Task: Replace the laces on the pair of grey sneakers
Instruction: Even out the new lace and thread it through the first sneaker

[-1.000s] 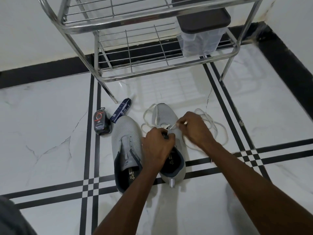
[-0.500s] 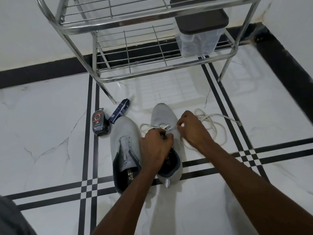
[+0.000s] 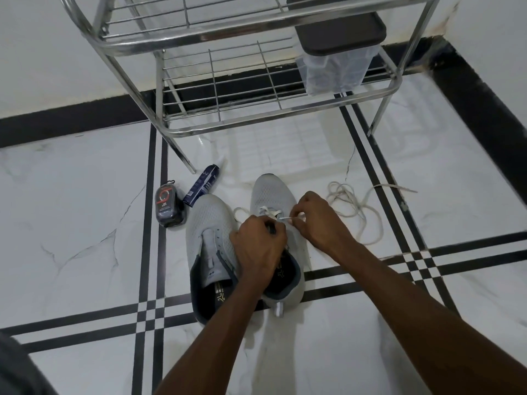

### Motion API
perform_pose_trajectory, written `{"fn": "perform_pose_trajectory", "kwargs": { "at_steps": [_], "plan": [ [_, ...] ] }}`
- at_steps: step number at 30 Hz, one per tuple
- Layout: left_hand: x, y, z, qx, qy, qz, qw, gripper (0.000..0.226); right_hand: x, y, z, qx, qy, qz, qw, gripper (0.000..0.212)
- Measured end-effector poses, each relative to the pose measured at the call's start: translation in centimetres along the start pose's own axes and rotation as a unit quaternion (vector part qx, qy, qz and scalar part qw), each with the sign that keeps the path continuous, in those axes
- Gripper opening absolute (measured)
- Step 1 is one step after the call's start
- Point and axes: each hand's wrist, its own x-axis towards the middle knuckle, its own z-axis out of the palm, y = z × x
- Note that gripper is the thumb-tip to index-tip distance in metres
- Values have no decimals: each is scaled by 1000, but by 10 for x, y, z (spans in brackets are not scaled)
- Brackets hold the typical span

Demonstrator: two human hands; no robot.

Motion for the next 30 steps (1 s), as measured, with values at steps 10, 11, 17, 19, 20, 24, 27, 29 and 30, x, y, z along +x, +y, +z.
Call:
{"fn": "perform_pose_trajectory", "kwargs": {
  "at_steps": [10,11,17,19,20,24,27,29,30],
  "plan": [
    [-9,0,2,11,12,9,1000,28,3,4,-18,-195,-74,78,975,12],
    [-7,-1,1,12,13,16,1000,24,7,-1,-24,-151,-93,87,980,11],
    [18,9,-14,-105,-51,157,981,44,15,-27,-73,155,-105,108,976,21],
    [29,18,-17,-145,-99,197,965,39,18,-31,-83,231,-88,119,962,24],
    [34,21,-19,-152,-96,207,962,27,19,-30,-87,255,-81,125,956,25],
    [55,13,-27,-142,-27,91,985,38,24,-26,-105,303,-71,139,940,24],
    [60,14,-35,-96,-120,137,979,72,25,-30,-105,312,-88,134,937,21],
    [65,24,-38,-106,-160,217,957,41,26,-35,-102,317,-99,135,934,22],
    [69,26,-39,-109,-143,230,956,25,27,-37,-102,317,-101,135,933,23]
  ]
}}
